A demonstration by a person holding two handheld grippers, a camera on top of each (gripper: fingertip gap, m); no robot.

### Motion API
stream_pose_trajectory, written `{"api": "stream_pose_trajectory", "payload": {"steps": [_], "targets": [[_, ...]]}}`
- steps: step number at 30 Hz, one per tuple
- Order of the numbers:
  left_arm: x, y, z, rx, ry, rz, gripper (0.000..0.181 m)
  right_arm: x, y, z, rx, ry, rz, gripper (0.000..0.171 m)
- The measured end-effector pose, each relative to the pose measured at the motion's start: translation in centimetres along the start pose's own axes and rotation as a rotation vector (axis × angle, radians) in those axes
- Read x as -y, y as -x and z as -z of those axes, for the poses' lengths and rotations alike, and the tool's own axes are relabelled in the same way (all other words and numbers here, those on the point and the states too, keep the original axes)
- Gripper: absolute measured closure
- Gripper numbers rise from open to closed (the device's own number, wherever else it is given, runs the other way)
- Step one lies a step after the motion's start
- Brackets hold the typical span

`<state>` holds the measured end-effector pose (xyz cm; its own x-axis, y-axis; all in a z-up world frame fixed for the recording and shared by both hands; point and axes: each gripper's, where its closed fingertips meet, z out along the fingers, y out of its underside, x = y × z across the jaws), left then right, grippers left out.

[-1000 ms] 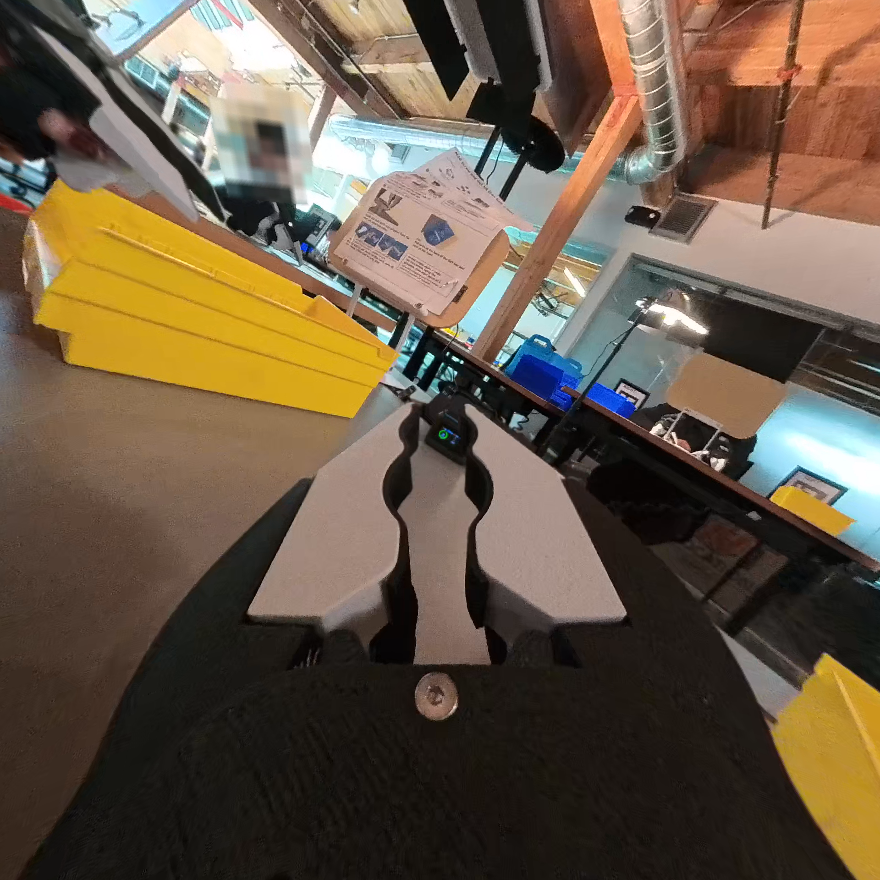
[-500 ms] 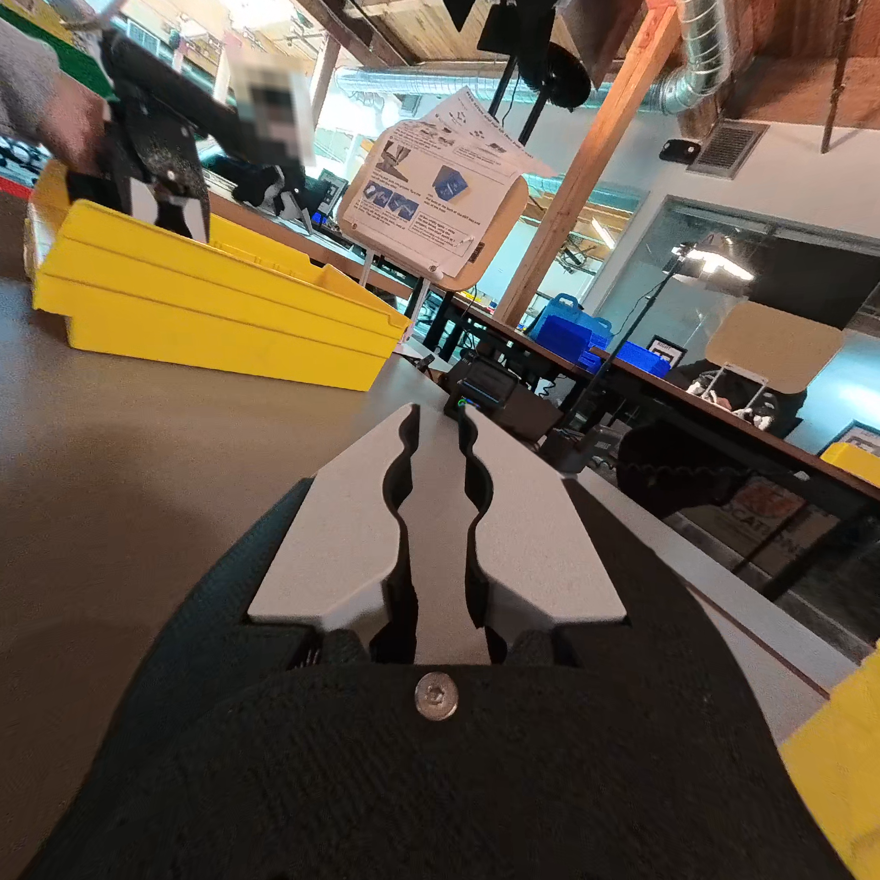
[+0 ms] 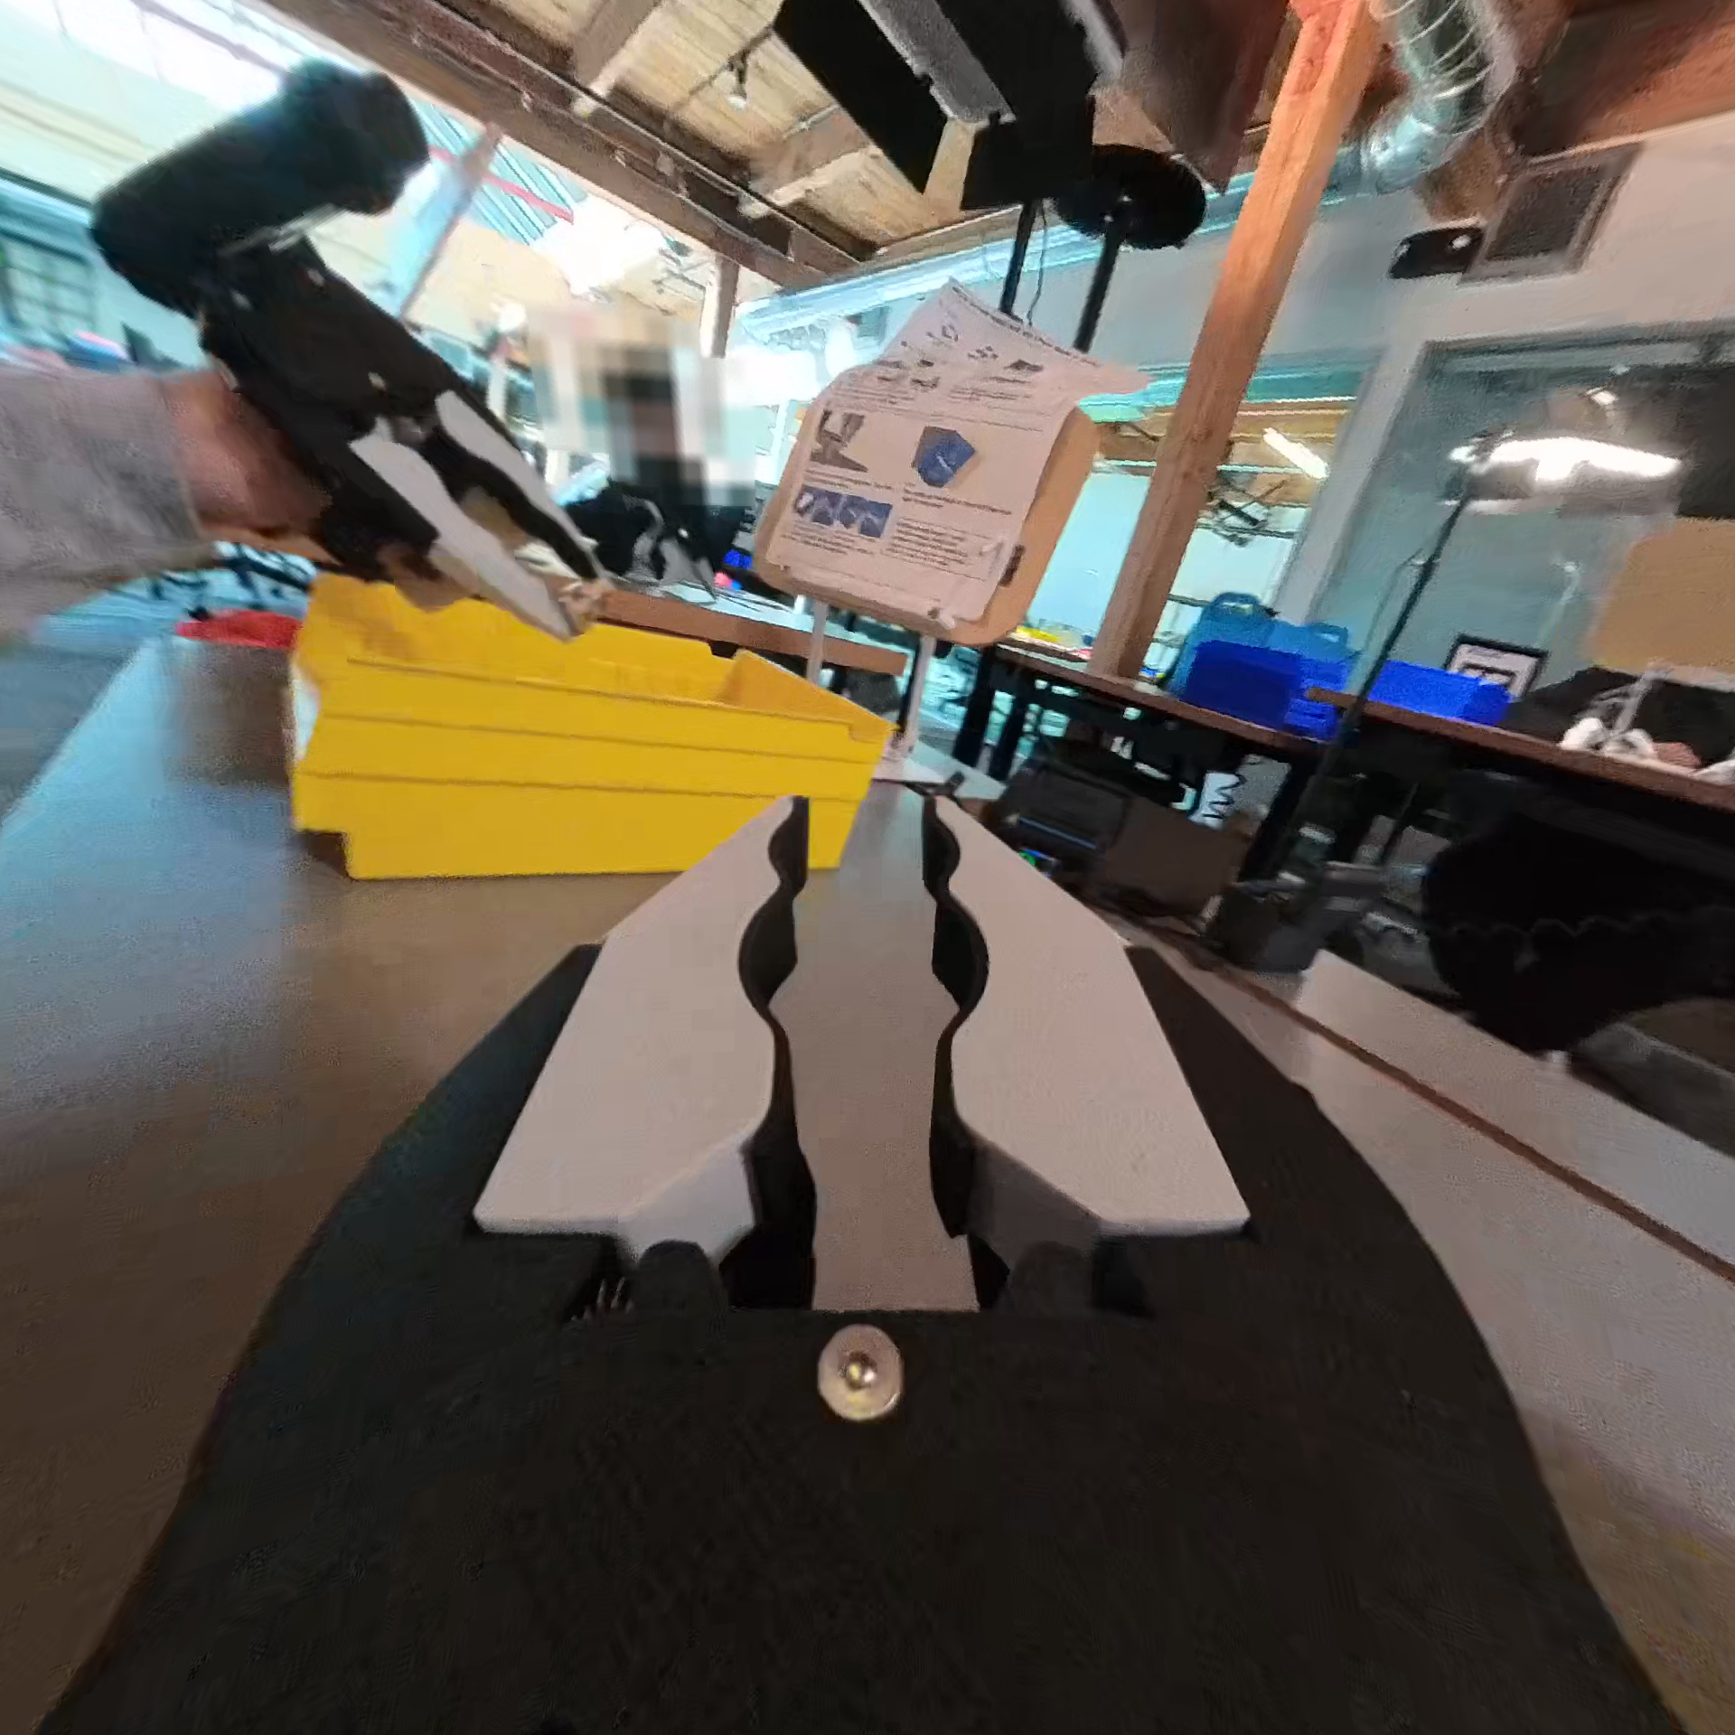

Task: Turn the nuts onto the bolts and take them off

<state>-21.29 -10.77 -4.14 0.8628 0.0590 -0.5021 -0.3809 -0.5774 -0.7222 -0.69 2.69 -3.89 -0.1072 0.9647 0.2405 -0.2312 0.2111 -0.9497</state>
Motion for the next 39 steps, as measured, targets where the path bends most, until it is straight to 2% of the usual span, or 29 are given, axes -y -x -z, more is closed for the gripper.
{"api": "stream_pose_trajectory", "payload": {"steps": [1,4,7,9,14,18,20,26,30,32,33,35,37,39], "targets": [[3.5,-1.1,0.7,0.071,-0.134,-0.026,0.144,0.4,0.8,-0.4,0.050,-0.011,-0.056,0.146],[10.9,-6.3,1.3,0.192,-0.421,-0.139,0.144,1.4,3.9,-1.1,0.229,-0.032,-0.164,0.141],[14.0,-11.4,0.1,0.278,-0.572,-0.271,0.144,1.8,5.2,-0.9,0.339,-0.055,-0.306,0.137],[14.7,-13.8,-1.0,0.284,-0.623,-0.272,0.144,2.2,4.2,-0.6,0.349,-0.083,-0.477,0.132],[15.2,-17.4,-2.5,0.254,-0.674,-0.265,0.145,2.1,1.9,0.0,0.402,-0.102,-0.823,0.135],[15.5,-18.1,-2.7,0.260,-0.683,-0.284,0.145,1.6,2.5,-0.2,0.449,-0.056,-0.860,0.142],[15.5,-18.3,-2.5,0.244,-0.697,-0.277,0.145,1.3,2.4,-0.2,0.448,-0.038,-0.858,0.153],[14.8,-18.2,-2.5,0.249,-0.679,-0.289,0.145,0.3,3.4,-0.4,0.476,0.054,-0.823,0.153],[14.3,-18.9,-2.5,0.160,-0.689,-0.307,0.143,-0.3,3.5,0.0,0.471,0.093,-0.721,0.154],[13.6,-19.8,-2.4,0.023,-0.680,-0.297,0.125,-1.2,3.3,0.0,0.415,0.141,-0.586,0.154],[13.2,-19.8,-2.3,-0.032,-0.665,-0.277,0.116,-1.8,3.0,0.1,0.376,0.175,-0.471,0.154],[12.3,-19.6,-2.1,-0.144,-0.617,-0.212,0.110,-2.7,2.7,0.3,0.301,0.236,-0.184,0.154],[11.7,-19.3,-1.5,-0.257,-0.594,-0.135,0.114,-3.3,2.9,0.5,0.259,0.282,0.076,0.154],[11.3,-19.9,-0.8,-0.372,-0.580,-0.123,0.117,-3.9,3.5,0.7,0.259,0.307,0.244,0.154]]}}
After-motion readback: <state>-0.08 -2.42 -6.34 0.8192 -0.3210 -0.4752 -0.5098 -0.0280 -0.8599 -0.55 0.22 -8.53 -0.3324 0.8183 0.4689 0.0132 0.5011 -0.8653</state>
